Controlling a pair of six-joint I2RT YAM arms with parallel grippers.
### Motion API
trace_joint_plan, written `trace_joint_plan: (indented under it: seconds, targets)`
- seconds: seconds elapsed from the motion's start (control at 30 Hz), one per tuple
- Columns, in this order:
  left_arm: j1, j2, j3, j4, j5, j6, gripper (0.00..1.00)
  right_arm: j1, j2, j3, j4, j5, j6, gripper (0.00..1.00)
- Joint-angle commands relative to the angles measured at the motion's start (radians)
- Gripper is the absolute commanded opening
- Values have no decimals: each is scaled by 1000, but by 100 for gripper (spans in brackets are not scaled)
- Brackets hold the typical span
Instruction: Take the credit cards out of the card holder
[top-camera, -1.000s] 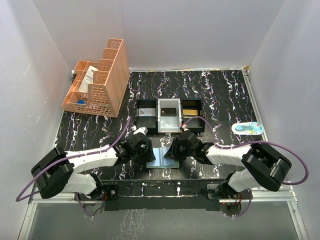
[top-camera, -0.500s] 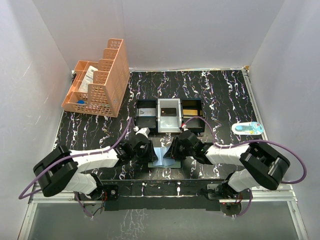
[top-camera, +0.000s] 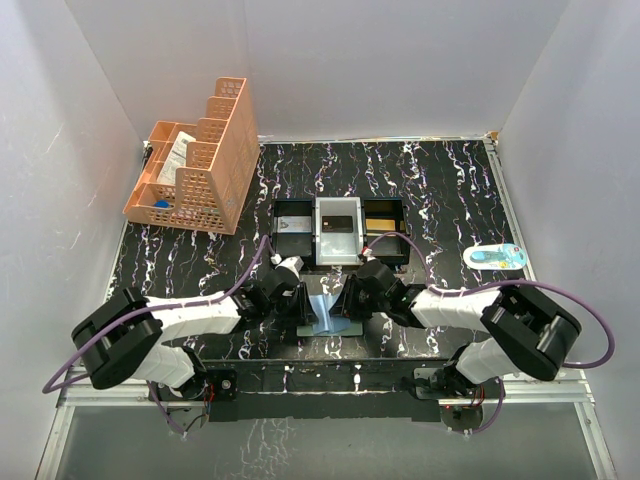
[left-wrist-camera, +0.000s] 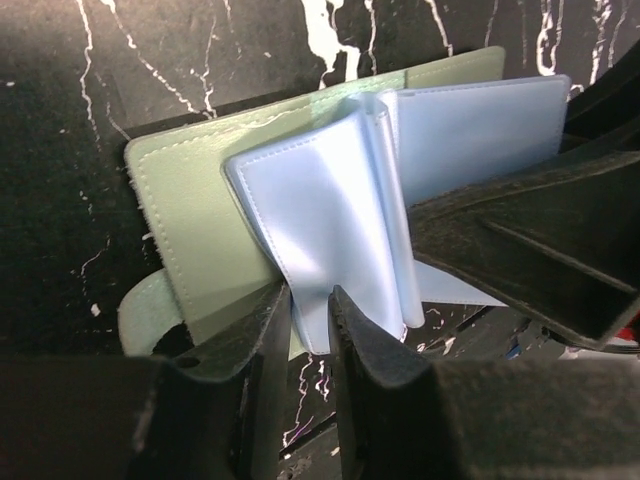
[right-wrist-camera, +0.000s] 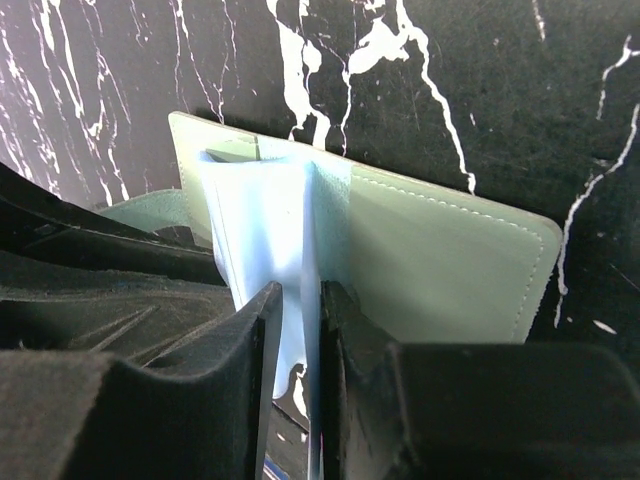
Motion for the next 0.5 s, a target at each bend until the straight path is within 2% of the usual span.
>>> trace_joint_plan:
  seconds: [0.0, 0.1, 0.23, 0.37, 0.47]
  targets:
    - [-6, -33, 39, -140, -62, -5, 20, 4, -66, 79, -146, 37, -66, 22]
    - [-8, -81, 35, -238, -126, -2, 21, 3, -125, 115, -261, 107, -70, 32]
    - [-8, -152, 31, -292, -145, 24, 25, 3, -222, 130, -413, 257, -64, 45]
    - [-7, -208, 36, -336, -167, 34, 26, 3, -305, 152, -535, 372, -55, 47]
    - [-8, -244, 52, -367, -181, 40, 28, 3, -360, 152, -497, 351, -57, 46]
